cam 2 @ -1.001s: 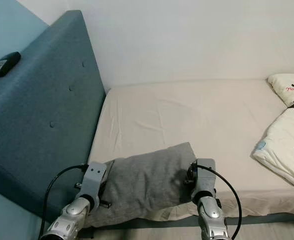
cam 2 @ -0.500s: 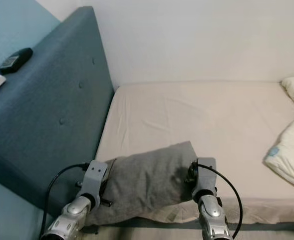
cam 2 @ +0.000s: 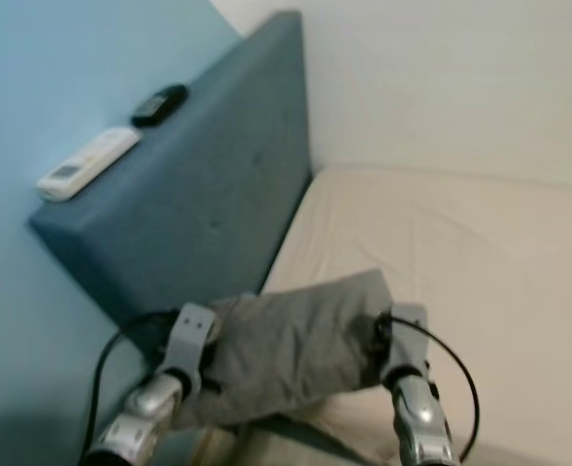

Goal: Clean up the room

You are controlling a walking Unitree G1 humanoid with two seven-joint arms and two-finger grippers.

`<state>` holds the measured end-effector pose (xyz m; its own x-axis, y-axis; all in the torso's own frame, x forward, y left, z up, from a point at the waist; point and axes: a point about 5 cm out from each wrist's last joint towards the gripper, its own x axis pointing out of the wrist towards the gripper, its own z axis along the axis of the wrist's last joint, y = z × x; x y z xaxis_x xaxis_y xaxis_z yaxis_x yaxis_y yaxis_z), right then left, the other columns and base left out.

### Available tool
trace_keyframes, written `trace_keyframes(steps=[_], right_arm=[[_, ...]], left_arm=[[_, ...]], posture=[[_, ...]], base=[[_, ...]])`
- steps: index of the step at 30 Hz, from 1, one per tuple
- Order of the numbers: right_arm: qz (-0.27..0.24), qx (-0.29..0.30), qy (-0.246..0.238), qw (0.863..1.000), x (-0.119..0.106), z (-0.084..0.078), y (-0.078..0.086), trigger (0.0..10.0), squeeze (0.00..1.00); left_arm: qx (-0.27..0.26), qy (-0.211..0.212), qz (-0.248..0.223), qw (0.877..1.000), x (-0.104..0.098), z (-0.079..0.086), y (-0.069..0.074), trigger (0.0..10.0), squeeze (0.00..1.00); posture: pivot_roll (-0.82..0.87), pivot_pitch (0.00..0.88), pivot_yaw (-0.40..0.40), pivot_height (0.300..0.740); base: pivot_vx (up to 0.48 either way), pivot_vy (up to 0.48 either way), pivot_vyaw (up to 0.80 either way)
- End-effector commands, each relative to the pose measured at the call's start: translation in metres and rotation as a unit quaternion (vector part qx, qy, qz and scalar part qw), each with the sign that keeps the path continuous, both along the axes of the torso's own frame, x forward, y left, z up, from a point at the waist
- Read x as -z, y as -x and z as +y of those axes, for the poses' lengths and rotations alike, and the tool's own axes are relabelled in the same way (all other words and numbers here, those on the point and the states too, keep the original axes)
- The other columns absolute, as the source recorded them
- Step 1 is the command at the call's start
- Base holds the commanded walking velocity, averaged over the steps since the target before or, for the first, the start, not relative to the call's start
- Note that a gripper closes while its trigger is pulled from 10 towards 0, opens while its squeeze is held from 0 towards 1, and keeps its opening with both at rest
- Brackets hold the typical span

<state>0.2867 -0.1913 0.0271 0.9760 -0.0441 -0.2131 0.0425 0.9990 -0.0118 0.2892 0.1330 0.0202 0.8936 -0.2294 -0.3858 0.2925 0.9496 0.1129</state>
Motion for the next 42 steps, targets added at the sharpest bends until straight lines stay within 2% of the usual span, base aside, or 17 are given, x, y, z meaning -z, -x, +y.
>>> trace_keyframes(steps=[1, 6, 16, 20, 24, 32, 37, 42], right_arm=[[-0.001, -0.029, -0.006, 1.000, 0.003, 0.015, 0.001, 10.0, 0.00], [-0.001, -0.023, -0.012, 1.000, 0.005, 0.015, 0.005, 10.0, 0.00], [0.006, -0.006, -0.030, 1.000, 0.009, 0.012, 0.009, 10.0, 0.00], [0.006, -0.004, -0.031, 0.999, 0.009, 0.012, 0.009, 10.0, 0.00], [0.009, -0.002, -0.032, 0.999, 0.010, 0.011, 0.011, 10.0, 0.00], [0.009, -0.001, -0.031, 0.999, 0.009, 0.008, 0.010, 10.0, 0.00], [0.003, 0.002, -0.029, 1.000, 0.005, 0.004, 0.007, 10.0, 0.00], [0.000, 0.002, -0.027, 1.000, 0.003, 0.002, 0.005, 10.0, 0.00]], left_arm=[[0.010, -0.003, -0.006, 1.000, -0.003, -0.001, 0.000, 10.0, 0.00], [0.017, -0.004, -0.001, 1.000, -0.002, -0.001, 0.001, 10.0, 0.00], [0.044, -0.008, 0.012, 0.999, -0.002, -0.005, 0.002, 10.0, 0.00], [0.046, -0.008, 0.014, 0.999, -0.004, -0.005, 0.000, 10.0, 0.00], [0.051, -0.026, 0.020, 0.998, -0.004, -0.006, -0.001, 10.0, 0.00], [0.030, -0.016, 0.027, 0.999, -0.005, -0.008, -0.004, 10.0, 0.00], [0.000, -0.008, 0.027, 1.000, -0.006, -0.001, -0.008, 10.0, 0.00], [-0.008, -0.006, 0.024, 1.000, -0.008, 0.003, -0.009, 10.0, 0.00]], posture=[[0.05, 0.123, 0.045, 0.733], [0.05, 0.124, 0.055, 0.733], [0.05, 0.128, 0.067, 0.733], [0.05, 0.131, 0.069, 0.733], [0.05, 0.137, 0.070, 0.733], [0.05, 0.142, 0.068, 0.733], [0.05, 0.142, 0.063, 0.733], [0.05, 0.142, 0.059, 0.733]], base=[[0.000, 0.000, 0.80], [0.000, 0.000, 0.69], [0.000, 0.000, 0.00], [0.000, -0.480, 0.00], [0.000, -0.431, 0.00], [0.000, 0.000, 0.00], [0.000, 0.000, 0.00], [0.000, 0.000, 0.00]])
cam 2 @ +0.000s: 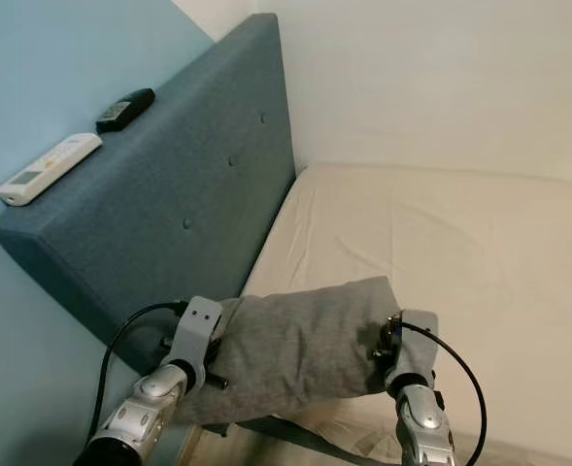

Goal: Clean up the room

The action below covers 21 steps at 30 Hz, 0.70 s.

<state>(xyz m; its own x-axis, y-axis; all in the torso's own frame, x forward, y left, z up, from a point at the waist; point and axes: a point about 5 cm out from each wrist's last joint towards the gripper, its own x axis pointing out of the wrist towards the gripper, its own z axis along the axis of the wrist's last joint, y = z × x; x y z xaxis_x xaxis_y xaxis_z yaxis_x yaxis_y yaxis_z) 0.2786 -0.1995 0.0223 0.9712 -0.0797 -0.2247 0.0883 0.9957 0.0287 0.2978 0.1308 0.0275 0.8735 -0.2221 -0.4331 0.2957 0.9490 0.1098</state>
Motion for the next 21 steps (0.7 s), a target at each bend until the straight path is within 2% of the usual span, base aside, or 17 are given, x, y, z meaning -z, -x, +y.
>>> trace_keyframes(steps=[1, 6, 11, 21], right_arm=[[-0.006, -0.020, -0.006, 1.000, -0.003, 0.009, -0.003, 10.0, 0.00], [-0.008, -0.020, -0.005, 1.000, -0.004, 0.008, -0.004, 10.0, 0.00], [-0.014, -0.020, -0.003, 1.000, -0.006, 0.008, -0.005, 10.0, 0.00], [-0.035, -0.018, 0.001, 0.999, -0.013, 0.006, -0.008, 10.0, 0.00]], left_arm=[[-0.008, -0.001, -0.002, 1.000, -0.001, 0.006, 0.000, 10.0, 0.00], [-0.008, -0.006, -0.010, 1.000, -0.003, 0.007, -0.001, 10.0, 0.00], [0.004, 0.001, -0.019, 1.000, -0.006, 0.001, -0.002, 10.0, 0.00], [0.001, 0.031, -0.052, 0.998, -0.016, -0.005, -0.005, 10.0, 0.00]], posture=[[0.05, 0.142, 0.059, 0.733], [0.05, 0.142, 0.056, 0.733], [0.04, 0.142, 0.056, 0.733], [0.04, 0.142, 0.055, 0.733]], base=[[0.000, 0.000, 0.00], [0.000, 0.000, 0.00], [0.000, 0.000, 0.00], [0.000, 0.000, 0.00]])
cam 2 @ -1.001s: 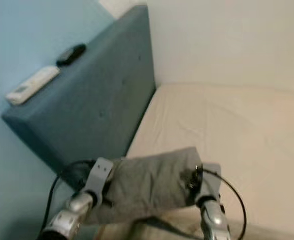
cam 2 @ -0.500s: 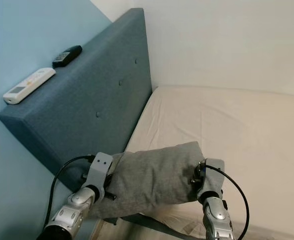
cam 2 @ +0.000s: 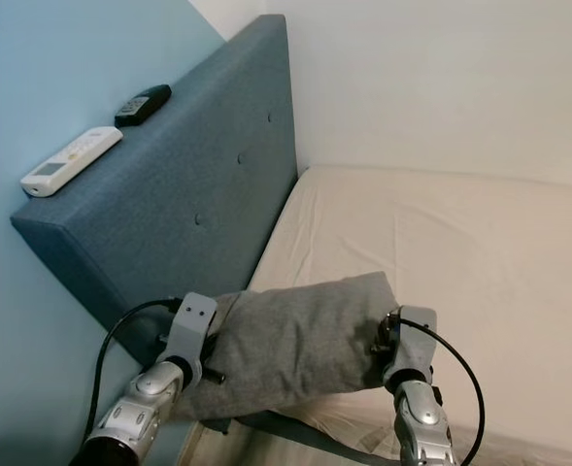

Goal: Clean up the room

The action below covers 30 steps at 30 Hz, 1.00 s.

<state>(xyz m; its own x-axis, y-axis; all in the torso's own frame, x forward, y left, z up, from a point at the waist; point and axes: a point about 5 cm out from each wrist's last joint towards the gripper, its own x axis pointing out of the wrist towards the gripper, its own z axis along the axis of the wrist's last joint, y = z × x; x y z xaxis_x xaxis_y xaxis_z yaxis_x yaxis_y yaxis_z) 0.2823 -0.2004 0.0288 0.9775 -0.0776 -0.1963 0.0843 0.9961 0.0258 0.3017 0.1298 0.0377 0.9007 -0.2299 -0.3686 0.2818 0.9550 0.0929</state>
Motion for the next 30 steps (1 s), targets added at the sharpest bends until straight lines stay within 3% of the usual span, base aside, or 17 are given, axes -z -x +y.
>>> trace_keyframes(steps=[1, 9, 25, 30], right_arm=[[-0.021, -0.017, -0.001, 1.000, -0.0067, 0.0071, -0.0042, 10.0, 0.00], [-0.023, -0.017, -0.002, 1.000, -0.0078, 0.0062, -0.0048, 10.0, 0.00], [-0.020, -0.017, -0.002, 1.000, -0.0076, 0.0048, -0.0035, 10.0, 0.00], [-0.018, -0.019, -0.003, 1.000, -0.0070, 0.0049, -0.0029, 10.0, 0.00]], left_arm=[[0.004, 0.020, -0.026, 0.999, -0.0079, -0.0036, -0.0021, 10.0, 0.00], [0.002, 0.043, -0.036, 0.998, -0.0120, -0.0043, -0.0019, 10.0, 0.00], [0.002, 0.048, -0.034, 0.998, -0.0116, -0.0041, -0.0010, 10.0, 0.00], [-0.003, 0.048, -0.034, 0.998, -0.0110, -0.0032, -0.0005, 10.0, 0.00]], posture=[[0.04, 0.142, 0.055, 0.733], [0.04, 0.147, 0.049, 0.733], [0.04, 0.151, 0.048, 0.733], [0.03, 0.153, 0.043, 0.733]], base=[[0.000, 0.000, 0.00], [0.366, 0.000, 0.00], [0.433, 0.000, 0.00], [0.000, 0.000, 0.00]])
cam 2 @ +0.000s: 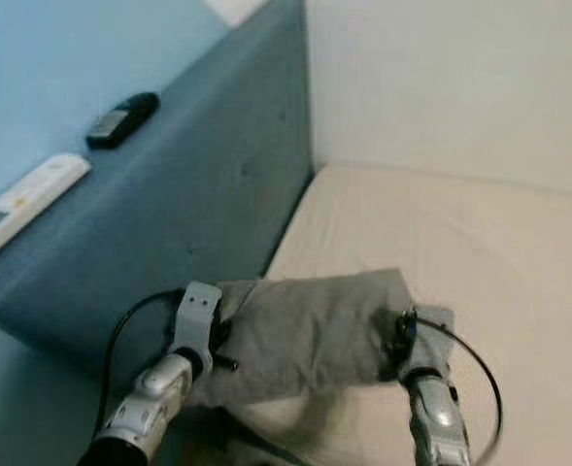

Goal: Clean up the room

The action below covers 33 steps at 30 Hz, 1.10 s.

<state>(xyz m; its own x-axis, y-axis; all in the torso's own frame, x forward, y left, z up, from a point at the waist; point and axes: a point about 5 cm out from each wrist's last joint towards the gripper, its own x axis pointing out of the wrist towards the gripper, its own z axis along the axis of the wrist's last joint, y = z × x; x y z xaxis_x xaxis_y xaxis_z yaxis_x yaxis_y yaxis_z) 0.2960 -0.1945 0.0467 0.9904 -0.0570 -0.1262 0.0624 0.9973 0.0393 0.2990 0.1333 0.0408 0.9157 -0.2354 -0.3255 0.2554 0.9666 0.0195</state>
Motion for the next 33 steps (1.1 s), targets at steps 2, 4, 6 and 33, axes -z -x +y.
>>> trace_keyframes(steps=[2, 4, 6, 33], right_arm=[[0.019, -0.010, 0.002, 1.000, 0.0112, -0.0009, 0.0110, 10.0, 0.00], [0.020, -0.011, 0.002, 1.000, 0.0116, -0.0007, 0.0113, 10.0, 0.00], [0.021, -0.012, 0.001, 1.000, 0.0119, -0.0004, 0.0114, 10.0, 0.00], [0.032, -0.008, -0.010, 0.999, 0.0184, 0.0035, 0.0167, 10.0, 0.00]], left_arm=[[0.009, 0.005, -0.022, 1.000, -0.0078, -0.0067, -0.0029, 10.0, 0.00], [0.010, 0.004, -0.021, 1.000, -0.0076, -0.0067, -0.0024, 10.0, 0.00], [0.011, 0.004, -0.021, 1.000, -0.0074, -0.0067, -0.0020, 10.0, 0.00], [0.064, -0.009, -0.004, 0.998, -0.0038, -0.0140, 0.0033, 10.0, 0.00]], posture=[[0.04, 0.153, 0.043, 0.733], [0.04, 0.153, 0.042, 0.733], [0.04, 0.153, 0.042, 0.733], [0.04, 0.153, 0.057, 0.733]], base=[[0.000, 0.000, 0.00], [0.000, 0.000, 0.00], [0.000, 0.000, 0.00], [0.000, 0.000, 0.00]])
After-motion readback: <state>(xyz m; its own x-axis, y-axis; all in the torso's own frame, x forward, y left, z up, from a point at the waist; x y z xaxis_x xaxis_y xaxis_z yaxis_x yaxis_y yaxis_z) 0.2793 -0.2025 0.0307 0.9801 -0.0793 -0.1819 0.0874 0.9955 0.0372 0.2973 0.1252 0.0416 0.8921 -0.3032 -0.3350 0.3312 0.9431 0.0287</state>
